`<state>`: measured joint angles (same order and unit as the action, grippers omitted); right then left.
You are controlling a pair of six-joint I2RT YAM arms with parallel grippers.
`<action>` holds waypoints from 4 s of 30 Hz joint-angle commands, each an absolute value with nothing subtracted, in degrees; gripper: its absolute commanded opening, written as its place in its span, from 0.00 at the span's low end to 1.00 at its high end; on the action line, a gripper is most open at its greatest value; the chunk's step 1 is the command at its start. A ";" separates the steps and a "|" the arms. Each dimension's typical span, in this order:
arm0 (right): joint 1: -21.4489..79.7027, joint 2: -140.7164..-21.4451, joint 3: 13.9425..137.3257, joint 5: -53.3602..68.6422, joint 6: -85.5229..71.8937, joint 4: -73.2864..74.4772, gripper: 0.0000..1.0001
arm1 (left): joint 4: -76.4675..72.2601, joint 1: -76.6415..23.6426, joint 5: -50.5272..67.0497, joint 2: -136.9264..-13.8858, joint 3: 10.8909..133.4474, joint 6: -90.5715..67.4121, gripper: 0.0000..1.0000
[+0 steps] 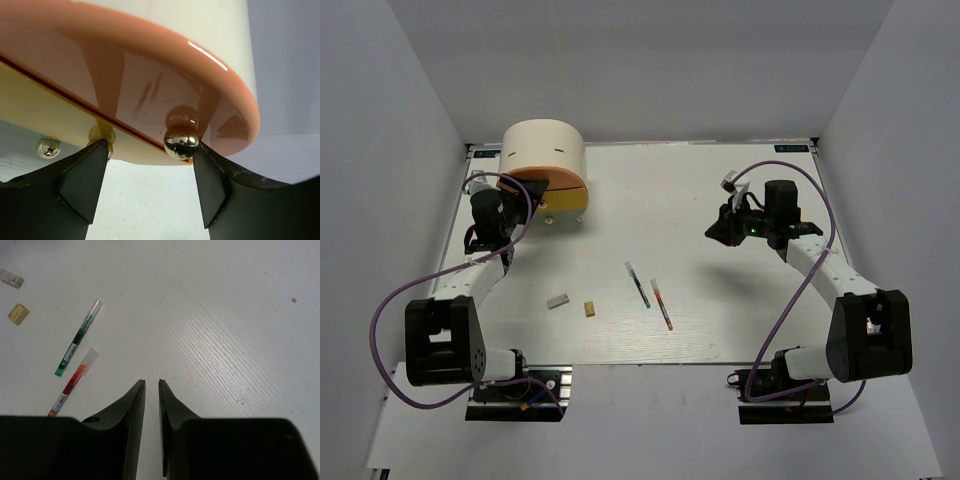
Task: Sort the stationery into containers
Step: Close the drawer in the storage box, then open the drawer in the storage box, then pick up the pen from the center of the board.
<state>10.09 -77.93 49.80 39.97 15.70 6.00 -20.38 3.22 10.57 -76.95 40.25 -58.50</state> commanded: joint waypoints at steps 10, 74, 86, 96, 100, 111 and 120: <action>9.76 -77.78 49.92 40.34 17.49 6.76 0.31 | -12.77 3.60 11.87 -69.09 34.99 -50.55 0.76; 10.02 -79.81 51.24 40.34 18.81 8.17 0.30 | -21.27 3.60 12.13 -77.53 36.30 -46.67 0.24; 10.28 -80.95 51.59 41.13 18.72 8.35 0.30 | -18.19 3.60 10.99 -65.75 26.46 -47.81 0.24; 12.04 -81.65 54.05 42.37 24.69 15.90 0.55 | -15.47 3.60 10.99 -65.05 28.82 -47.29 0.84; 14.23 -82.79 55.89 41.22 25.14 18.89 0.59 | -11.78 3.60 10.99 -61.27 29.36 -45.97 0.88; 26.53 -89.55 61.08 32.96 20.84 26.72 0.35 | 11.40 2.55 11.60 -43.79 29.88 -39.73 0.88; 38.21 -97.55 65.39 18.55 10.73 27.33 0.37 | 34.18 2.55 9.50 -42.98 32.61 -40.34 0.86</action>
<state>35.44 -96.25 62.11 24.47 15.11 25.69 24.69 2.76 11.00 -44.45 30.79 -40.91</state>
